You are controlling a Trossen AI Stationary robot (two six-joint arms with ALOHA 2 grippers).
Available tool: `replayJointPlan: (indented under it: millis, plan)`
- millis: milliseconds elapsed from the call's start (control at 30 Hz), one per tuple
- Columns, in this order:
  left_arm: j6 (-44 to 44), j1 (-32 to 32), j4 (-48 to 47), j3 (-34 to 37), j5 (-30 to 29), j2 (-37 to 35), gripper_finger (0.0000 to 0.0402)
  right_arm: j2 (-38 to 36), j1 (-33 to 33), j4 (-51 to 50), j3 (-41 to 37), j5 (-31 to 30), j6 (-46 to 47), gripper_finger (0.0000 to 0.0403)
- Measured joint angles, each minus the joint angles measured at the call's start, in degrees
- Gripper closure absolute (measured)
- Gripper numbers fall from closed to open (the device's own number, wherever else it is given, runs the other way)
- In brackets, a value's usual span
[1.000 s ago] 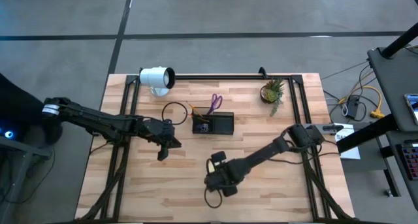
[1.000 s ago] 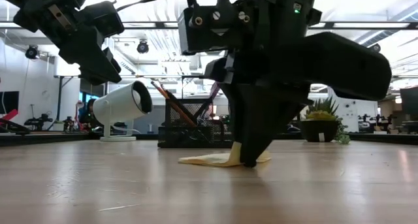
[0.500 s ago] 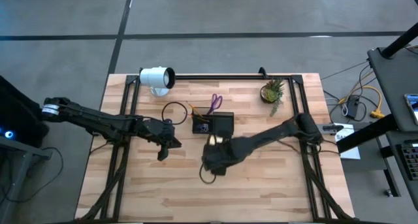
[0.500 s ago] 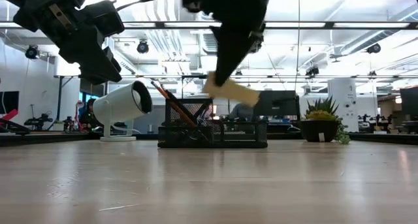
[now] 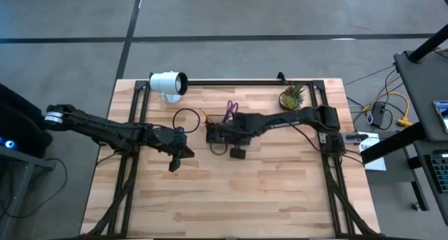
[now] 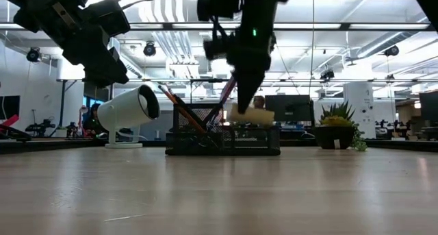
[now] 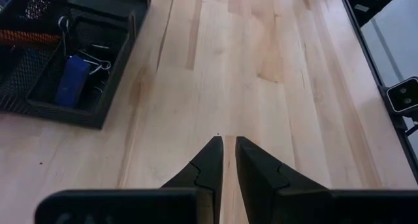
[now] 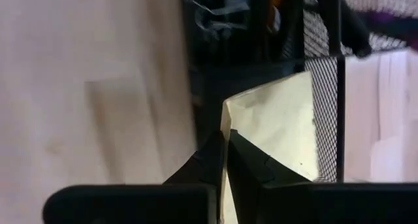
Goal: Pick and place office supplies into organizer
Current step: Put the yellow sticky notes into the black desk organizer
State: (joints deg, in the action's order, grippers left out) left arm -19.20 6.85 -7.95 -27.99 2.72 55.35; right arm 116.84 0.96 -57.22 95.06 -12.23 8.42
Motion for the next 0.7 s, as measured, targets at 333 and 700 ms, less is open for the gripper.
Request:
replayJointPlan:
  millis: [333,700]
  plan:
    - [-0.09,-0.02,-0.04,0.0,-0.47,0.0,0.0375,0.11,-3.44,6.65,-3.6,3.3,-4.39,0.0394]
    - [-1.44,-0.15,0.0,-0.22,-3.04,0.0,0.0375,3.23,-3.46,7.33,-3.84,3.32,-4.55,0.0359]
